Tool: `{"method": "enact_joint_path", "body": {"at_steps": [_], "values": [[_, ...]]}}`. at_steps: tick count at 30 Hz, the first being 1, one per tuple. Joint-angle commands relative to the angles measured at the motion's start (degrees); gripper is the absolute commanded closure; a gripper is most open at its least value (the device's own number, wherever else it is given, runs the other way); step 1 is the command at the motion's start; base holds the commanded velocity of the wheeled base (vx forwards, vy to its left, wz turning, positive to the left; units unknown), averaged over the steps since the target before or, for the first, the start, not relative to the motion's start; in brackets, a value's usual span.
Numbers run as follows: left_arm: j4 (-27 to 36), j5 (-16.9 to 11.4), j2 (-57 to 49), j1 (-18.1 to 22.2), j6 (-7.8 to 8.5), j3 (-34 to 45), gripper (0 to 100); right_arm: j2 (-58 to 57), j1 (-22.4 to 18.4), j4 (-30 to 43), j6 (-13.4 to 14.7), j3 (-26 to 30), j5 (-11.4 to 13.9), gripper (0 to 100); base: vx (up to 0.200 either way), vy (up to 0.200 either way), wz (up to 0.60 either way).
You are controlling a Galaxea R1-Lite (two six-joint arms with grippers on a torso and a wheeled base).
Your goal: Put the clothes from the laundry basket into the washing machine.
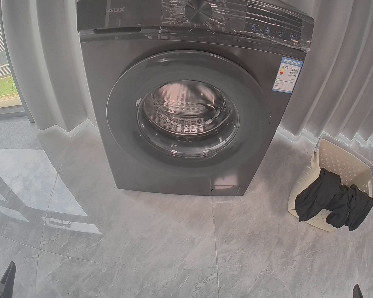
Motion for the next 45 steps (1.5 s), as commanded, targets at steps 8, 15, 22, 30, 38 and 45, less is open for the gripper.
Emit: {"method": "enact_joint_path", "body": {"at_steps": [8, 15, 22, 30, 38, 45], "values": [[0.0, -0.1, -0.7, 0.0, -0.07, 1.0, 0, 0.0, 0.0, 0.0, 0.0, 1.0, 0.0, 0, 0.05, 0.0, 0.0], [0.0, -0.1, -0.7, 0.0, 0.01, 1.0, 0, 0.0, 0.0, 0.0, 0.0, 1.0, 0.0, 0, 0.114, 0.0, 0.0], [0.0, -0.1, -0.7, 0.0, 0.01, 1.0, 0, 0.0, 0.1, 0.0, -0.2, 1.0, 0.4, 0, 0.0, 0.0, 0.0], [0.0, -0.1, -0.7, 0.0, 0.01, 1.0, 0, -0.1, 0.0, 0.0, -0.3, 1.0, 0.4, 0, 0.0, 0.0, -0.37], [0.0, -0.1, -0.7, 0.0, 0.01, 1.0, 0, -0.1, 0.0, 0.0, -0.3, 1.0, 0.4, 0, 0.0, 0.0, -0.07], [0.0, -0.1, -0.7, 0.0, 0.01, 1.0, 0, -0.1, 0.0, 0.0, -0.3, 1.0, 0.4, 0, 0.086, 0.0, 0.0]]}}
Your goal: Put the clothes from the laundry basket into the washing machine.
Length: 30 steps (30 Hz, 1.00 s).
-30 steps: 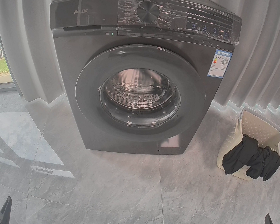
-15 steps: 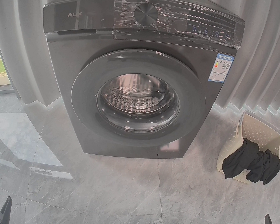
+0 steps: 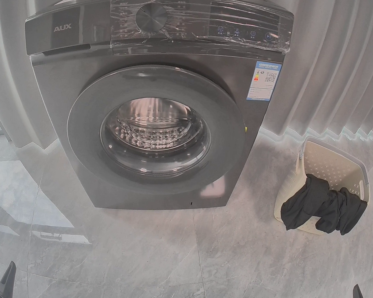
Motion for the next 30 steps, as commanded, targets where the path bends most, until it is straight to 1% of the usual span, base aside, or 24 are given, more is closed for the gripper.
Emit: {"method": "enact_joint_path", "body": {"at_steps": [1, 6, 16, 24, 30], "values": [[0.0, 0.0, -0.7, 0.0, -0.01, 1.0, 0, -0.1, 0.0, 0.0, 0.0, 1.0, 0.0, 0, 0.2, 0.0, 0.0], [0.0, 0.0, -0.7, 0.0, -0.01, 1.0, 0, -0.1, 0.0, 0.0, 0.0, 1.0, 0.0, 0, 0.2, 0.0, 0.0], [0.0, 0.0, -0.7, 0.0, -0.01, 1.0, 0, -0.1, 0.1, 0.0, 0.0, 1.0, 0.1, 0, 0.0, 0.0, 0.0], [0.0, 0.0, -0.7, 0.0, -0.01, 1.0, 0, -0.1, 0.0, 0.0, 0.0, 1.0, 0.1, 0, 0.0, 0.0, -0.6], [0.0, 0.0, -0.7, 0.0, -0.01, 1.0, 0, -0.1, 0.0, 0.0, 0.0, 1.0, 0.0, 0, 0.0, 0.0, 0.0]]}}
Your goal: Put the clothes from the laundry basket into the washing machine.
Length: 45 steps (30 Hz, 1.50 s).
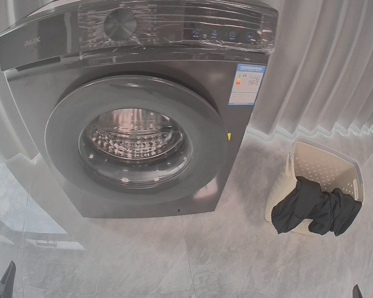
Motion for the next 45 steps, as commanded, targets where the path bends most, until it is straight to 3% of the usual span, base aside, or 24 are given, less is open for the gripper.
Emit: {"method": "enact_joint_path", "body": {"at_steps": [1, 11, 20, 32, 39, 45], "values": [[0.0, 0.0, -0.7, 0.0, -0.01, 1.0, 0, -0.1, 0.1, 0.0, 0.0, 1.0, 0.0, 0, 0.0, 0.0, 0.0], [0.0, 0.0, -0.7, 0.0, -0.1, 1.0, 0, -0.1, 0.0, 0.0, 0.0, 1.0, 0.0, 0, 0.0, -0.12, 0.0], [0.0, 0.1, -0.7, 0.0, -0.1, 1.0, 0, -0.1, 0.0, 0.0, 0.0, 1.0, 0.0, 0, 0.0, 0.0, 0.0], [0.0, 0.1, -0.7, 0.0, -0.1, 1.0, 0, -0.1, 0.0, 0.0, 0.1, 1.0, 0.0, 0, 0.0, -0.2, 0.0], [0.0, 0.1, -0.7, 0.0, -0.1, 1.0, 0, -0.1, 0.0, 0.0, 0.0, 1.0, 0.0, 0, 0.0, 0.0, 0.0], [0.0, 0.1, -0.7, 0.0, -0.1, 1.0, 0, -0.1, 0.0, 0.0, 0.0, 1.0, 0.0, 0, 0.0, 0.0, -0.6]]}}
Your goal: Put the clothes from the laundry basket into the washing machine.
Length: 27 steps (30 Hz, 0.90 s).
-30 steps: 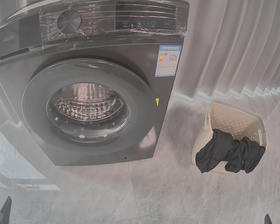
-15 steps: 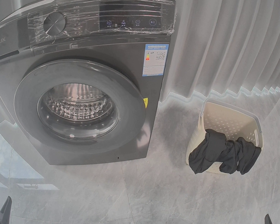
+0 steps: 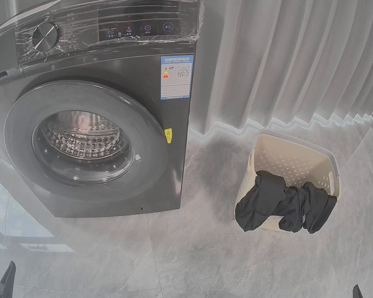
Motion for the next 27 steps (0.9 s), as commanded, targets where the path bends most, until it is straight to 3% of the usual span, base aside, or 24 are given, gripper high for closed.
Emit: {"method": "enact_joint_path", "body": {"at_steps": [1, 3, 14, 20, 27], "values": [[0.0, 0.1, -0.7, 0.0, 0.0, 1.0, 0, -0.1, -0.1, 0.0, 0.0, 1.0, 0.0, 0, 0.0, 0.0, -0.6], [0.0, 0.0, -0.7, 0.0, 0.0, 1.0, 0, -0.1, -0.1, 0.0, 0.0, 1.0, 0.0, 0, 0.0, 0.0, -0.6], [0.0, 0.1, -0.7, 0.0, 0.0, 1.0, 0, -0.1, -0.1, 0.0, 0.0, 1.0, 0.0, 0, 0.0, 0.0, 0.0], [0.0, 0.1, -0.7, 0.0, 0.0, 1.0, 0, -0.1, -0.1, 0.0, 0.0, 1.0, 0.0, 0, 0.0, -0.2, 0.0], [0.0, 0.0, -0.7, 0.0, 0.09, 1.0, 0, -0.1, -0.1, 0.0, 0.0, 1.0, 0.0, 0, 0.0, 0.0, 0.0]]}}
